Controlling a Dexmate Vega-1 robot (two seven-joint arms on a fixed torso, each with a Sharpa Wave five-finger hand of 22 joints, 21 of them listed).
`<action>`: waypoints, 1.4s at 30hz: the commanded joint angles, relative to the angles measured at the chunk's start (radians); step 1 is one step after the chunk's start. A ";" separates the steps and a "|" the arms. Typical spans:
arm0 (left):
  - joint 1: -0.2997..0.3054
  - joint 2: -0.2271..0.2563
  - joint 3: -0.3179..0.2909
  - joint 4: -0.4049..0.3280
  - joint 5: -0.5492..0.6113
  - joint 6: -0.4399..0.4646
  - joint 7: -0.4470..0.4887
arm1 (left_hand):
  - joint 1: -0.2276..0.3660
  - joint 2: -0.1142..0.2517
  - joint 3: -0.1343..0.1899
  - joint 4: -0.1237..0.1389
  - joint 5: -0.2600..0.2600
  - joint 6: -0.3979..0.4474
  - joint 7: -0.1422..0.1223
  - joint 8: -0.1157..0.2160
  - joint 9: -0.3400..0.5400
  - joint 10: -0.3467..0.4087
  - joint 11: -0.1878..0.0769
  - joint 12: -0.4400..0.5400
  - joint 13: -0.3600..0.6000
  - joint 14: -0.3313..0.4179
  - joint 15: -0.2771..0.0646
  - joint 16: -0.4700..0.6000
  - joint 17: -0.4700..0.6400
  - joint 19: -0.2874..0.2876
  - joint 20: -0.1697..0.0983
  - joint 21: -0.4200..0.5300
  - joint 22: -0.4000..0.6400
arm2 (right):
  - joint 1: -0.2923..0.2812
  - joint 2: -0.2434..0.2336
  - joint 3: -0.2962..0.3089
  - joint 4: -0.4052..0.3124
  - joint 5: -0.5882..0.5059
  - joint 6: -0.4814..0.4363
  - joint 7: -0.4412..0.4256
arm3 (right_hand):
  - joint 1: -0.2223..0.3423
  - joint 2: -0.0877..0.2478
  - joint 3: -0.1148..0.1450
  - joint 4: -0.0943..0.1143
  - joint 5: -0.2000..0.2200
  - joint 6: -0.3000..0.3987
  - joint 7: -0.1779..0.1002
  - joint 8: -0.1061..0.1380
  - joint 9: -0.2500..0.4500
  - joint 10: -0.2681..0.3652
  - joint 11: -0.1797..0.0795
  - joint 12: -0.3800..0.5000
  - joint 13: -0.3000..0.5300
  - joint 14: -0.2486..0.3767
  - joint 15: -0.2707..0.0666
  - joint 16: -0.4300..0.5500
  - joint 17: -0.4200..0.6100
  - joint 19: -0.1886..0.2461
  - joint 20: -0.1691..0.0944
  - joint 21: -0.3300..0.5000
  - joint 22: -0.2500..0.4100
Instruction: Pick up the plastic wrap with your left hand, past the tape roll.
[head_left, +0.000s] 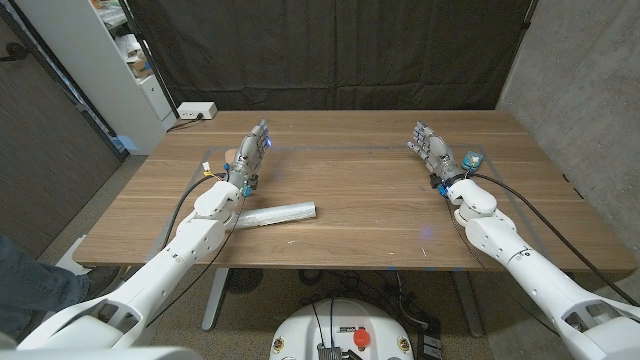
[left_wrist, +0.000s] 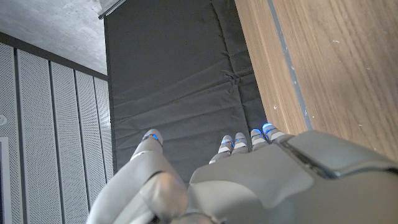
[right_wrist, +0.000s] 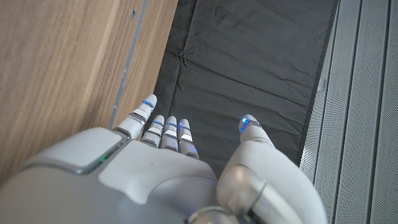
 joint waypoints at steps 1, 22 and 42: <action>0.009 -0.003 -0.009 -0.020 0.015 0.022 0.003 | 0.011 0.001 0.006 0.000 0.004 -0.002 0.014 0.005 0.002 -0.009 -0.005 0.007 0.004 -0.019 0.003 0.004 0.001 -0.024 0.004 0.006 0.002 | -0.038 0.098 0.141 -0.022 -0.123 -0.068 0.081 | 0.008 -0.002 0.007 -0.001 0.004 0.009 0.001 0.006 0.005 0.001 0.008 0.006 0.002 0.000 0.010 0.004 0.002 0.008 0.001 0.004 0.004; 0.059 0.029 -0.029 -0.109 0.058 0.002 0.032 | 0.014 0.008 0.007 -0.004 0.002 0.003 0.010 0.005 0.003 -0.001 -0.006 0.009 0.004 -0.009 0.001 0.007 0.002 -0.017 0.011 0.001 0.002 | -0.062 0.198 0.262 -0.060 -0.251 -0.115 0.153 | 0.009 0.001 0.008 -0.005 0.002 0.009 -0.001 0.004 0.005 -0.003 0.007 0.003 0.003 -0.004 0.006 0.002 0.001 0.003 0.000 0.003 0.004; 0.105 0.051 -0.056 -0.149 0.058 -0.063 0.010 | 0.019 0.014 0.009 -0.010 0.000 0.014 0.008 0.008 0.003 0.010 -0.009 0.013 0.004 -0.001 0.002 0.007 0.002 -0.011 0.016 -0.004 0.003 | -0.059 0.225 0.294 -0.050 -0.280 -0.117 0.177 | 0.008 0.003 0.008 -0.007 0.000 0.010 -0.002 0.003 0.005 -0.003 0.007 0.002 0.003 -0.003 0.007 0.001 0.001 0.001 0.001 0.003 0.004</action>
